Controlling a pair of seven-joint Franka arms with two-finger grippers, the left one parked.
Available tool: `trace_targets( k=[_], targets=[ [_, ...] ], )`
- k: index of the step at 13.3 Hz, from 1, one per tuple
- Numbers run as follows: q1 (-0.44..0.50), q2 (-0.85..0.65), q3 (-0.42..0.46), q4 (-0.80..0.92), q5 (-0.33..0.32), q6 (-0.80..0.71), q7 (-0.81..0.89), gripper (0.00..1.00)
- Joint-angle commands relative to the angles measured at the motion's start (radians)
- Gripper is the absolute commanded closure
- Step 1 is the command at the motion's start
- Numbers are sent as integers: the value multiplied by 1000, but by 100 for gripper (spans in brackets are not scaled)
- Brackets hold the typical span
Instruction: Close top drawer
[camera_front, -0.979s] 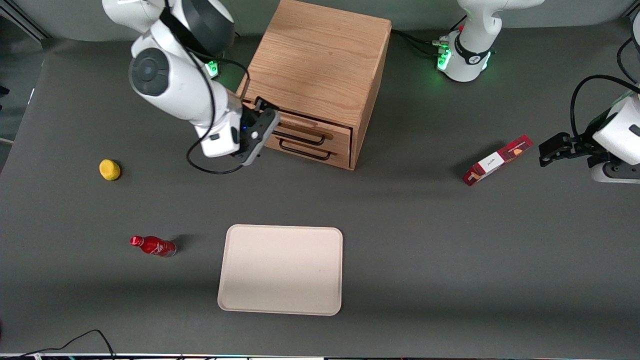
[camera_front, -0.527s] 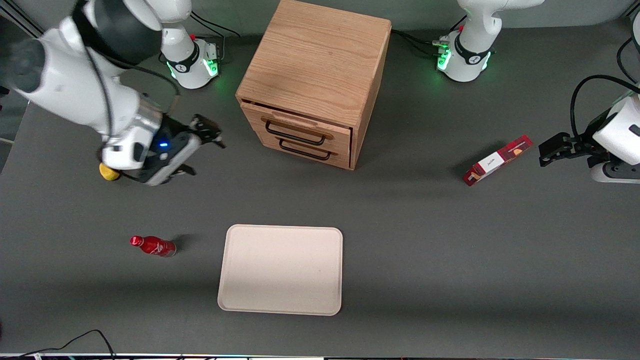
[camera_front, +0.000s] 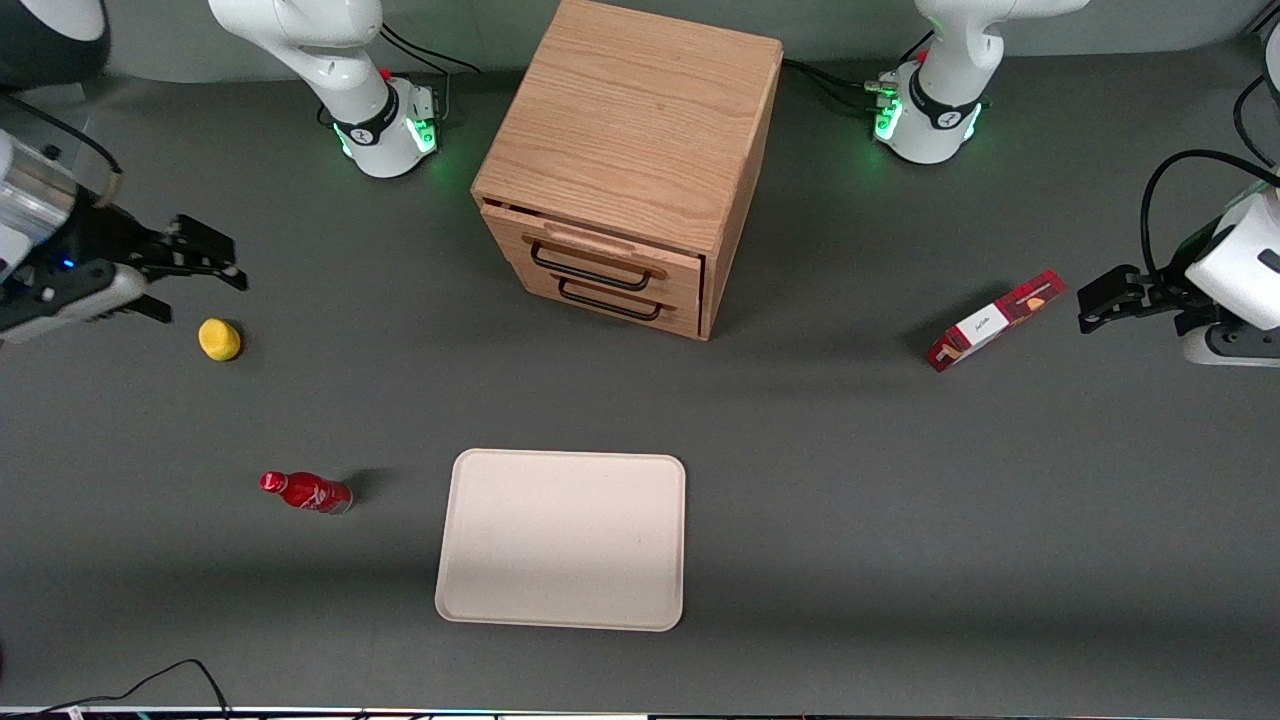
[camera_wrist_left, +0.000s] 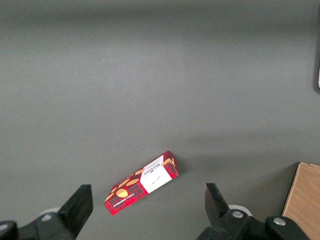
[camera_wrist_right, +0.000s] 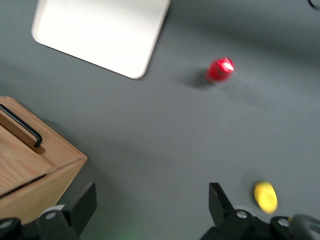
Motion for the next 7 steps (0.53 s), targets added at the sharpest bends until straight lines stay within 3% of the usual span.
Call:
trace_targets(
  k=[1,4,7],
  targets=[
    [10,-35,-13,-17,-77,-57,82,0],
    [11,-49,9,-28,-91,-47,216,0],
    [11,-52,18,-28,-113,-5,231,0]
  ],
)
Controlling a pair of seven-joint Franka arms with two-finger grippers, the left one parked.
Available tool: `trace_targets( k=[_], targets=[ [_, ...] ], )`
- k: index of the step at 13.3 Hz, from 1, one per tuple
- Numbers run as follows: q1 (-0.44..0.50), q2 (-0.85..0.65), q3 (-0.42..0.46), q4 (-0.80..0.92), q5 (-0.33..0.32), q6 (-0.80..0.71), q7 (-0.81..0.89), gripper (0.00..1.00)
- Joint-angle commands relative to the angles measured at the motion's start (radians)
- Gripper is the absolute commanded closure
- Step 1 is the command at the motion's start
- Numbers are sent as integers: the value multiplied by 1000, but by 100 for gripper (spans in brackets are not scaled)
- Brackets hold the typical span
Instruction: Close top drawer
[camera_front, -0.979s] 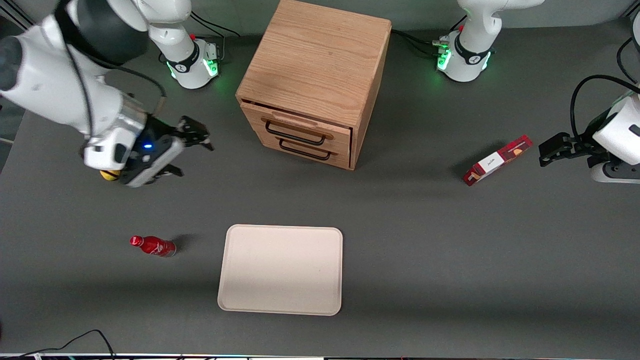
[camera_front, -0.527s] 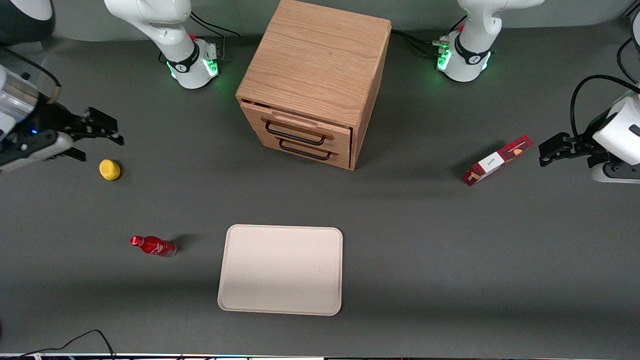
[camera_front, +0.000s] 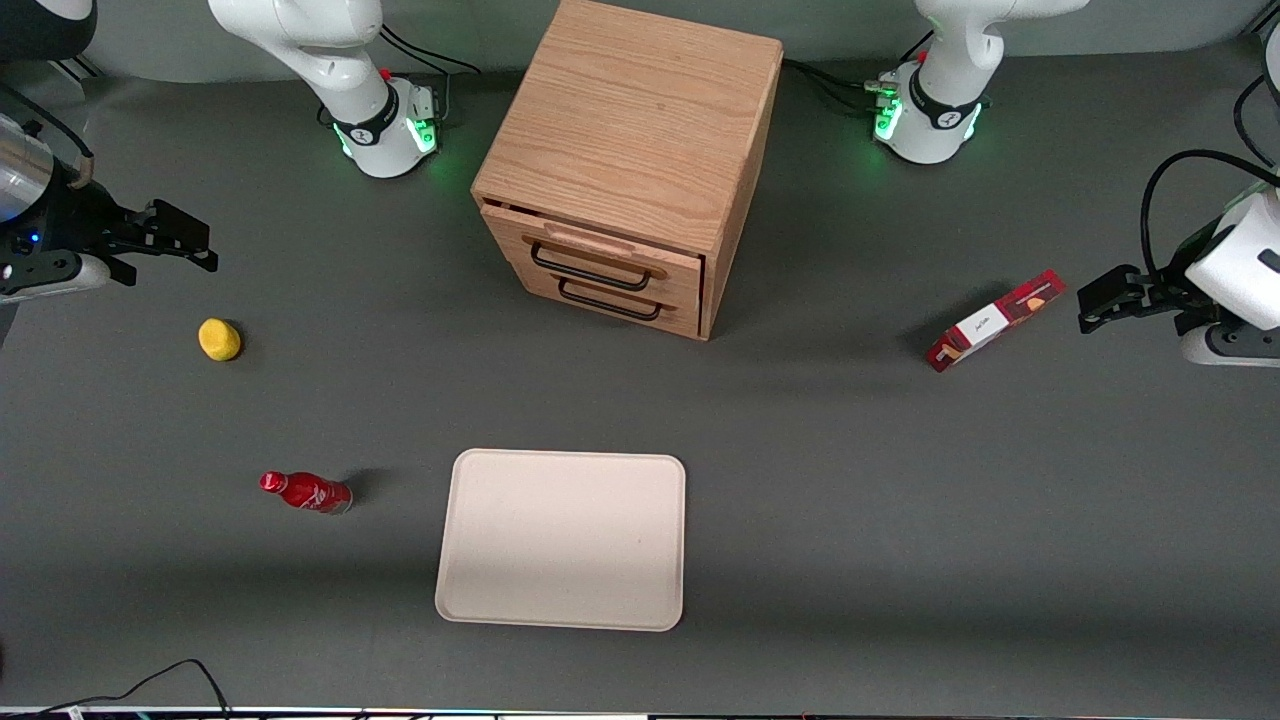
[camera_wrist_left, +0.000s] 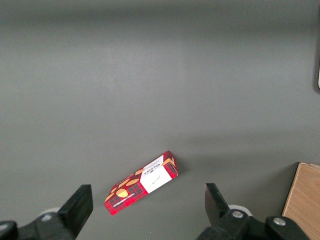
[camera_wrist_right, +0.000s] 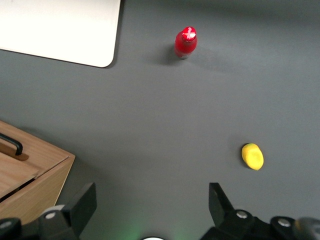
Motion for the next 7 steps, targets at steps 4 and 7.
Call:
trace_targets(
  k=[4,7],
  targets=[
    [4,-35,4,-26,-23,45,128,0],
    [3,-35,4,-26,-20,44,131,0]
  ],
)
